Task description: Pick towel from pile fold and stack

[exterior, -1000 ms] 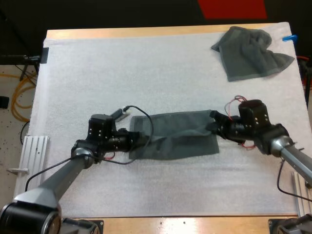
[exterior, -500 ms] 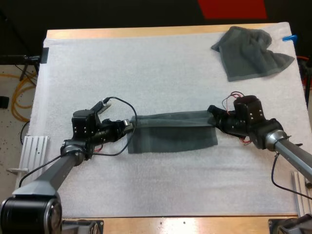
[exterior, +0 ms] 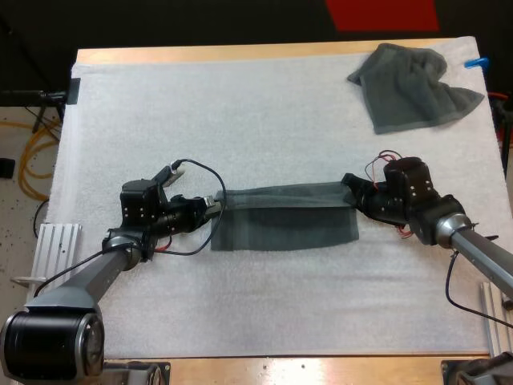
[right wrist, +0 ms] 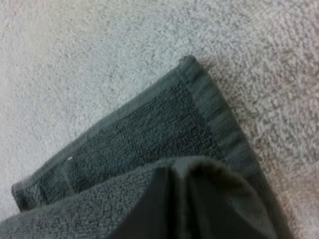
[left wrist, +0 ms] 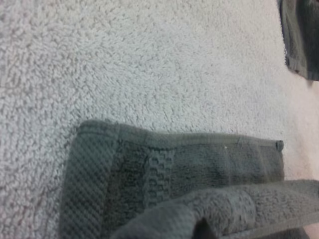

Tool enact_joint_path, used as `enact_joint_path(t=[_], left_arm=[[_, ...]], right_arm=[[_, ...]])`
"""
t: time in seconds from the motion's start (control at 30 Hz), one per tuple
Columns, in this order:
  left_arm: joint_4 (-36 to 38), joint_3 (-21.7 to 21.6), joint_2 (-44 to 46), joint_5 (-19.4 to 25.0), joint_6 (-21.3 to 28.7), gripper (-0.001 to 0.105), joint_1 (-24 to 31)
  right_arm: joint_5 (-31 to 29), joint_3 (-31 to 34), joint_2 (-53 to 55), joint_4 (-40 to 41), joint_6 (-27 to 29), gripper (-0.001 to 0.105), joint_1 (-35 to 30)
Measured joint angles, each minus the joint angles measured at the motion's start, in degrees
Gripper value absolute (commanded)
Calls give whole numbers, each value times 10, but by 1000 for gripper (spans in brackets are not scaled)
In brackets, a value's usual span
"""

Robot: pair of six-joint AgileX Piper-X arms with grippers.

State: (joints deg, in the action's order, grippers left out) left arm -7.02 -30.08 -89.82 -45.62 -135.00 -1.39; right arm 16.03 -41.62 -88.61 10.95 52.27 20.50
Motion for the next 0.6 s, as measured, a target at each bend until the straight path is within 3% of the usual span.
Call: enact_joint_path(t=[0.07, 0.13, 0.23, 0.4, 0.6], left_arm=[[0, 0, 0, 0, 0, 20, 0], [0, 0, 0, -1, 0, 39, 0], [-4, 0, 0, -1, 0, 61, 0], [-24, -11, 10, -2, 15, 62, 0], [-25, -32, 95, -2, 44, 62, 0]], right_arm=[[3, 0, 0, -3, 0, 24, 0], [4, 0, 0, -14, 0, 49, 0], [10, 0, 0, -58, 2, 71, 0], [49, -2, 2, -147, 49, 71, 0], [29, -28, 42, -101, 152, 71, 0]])
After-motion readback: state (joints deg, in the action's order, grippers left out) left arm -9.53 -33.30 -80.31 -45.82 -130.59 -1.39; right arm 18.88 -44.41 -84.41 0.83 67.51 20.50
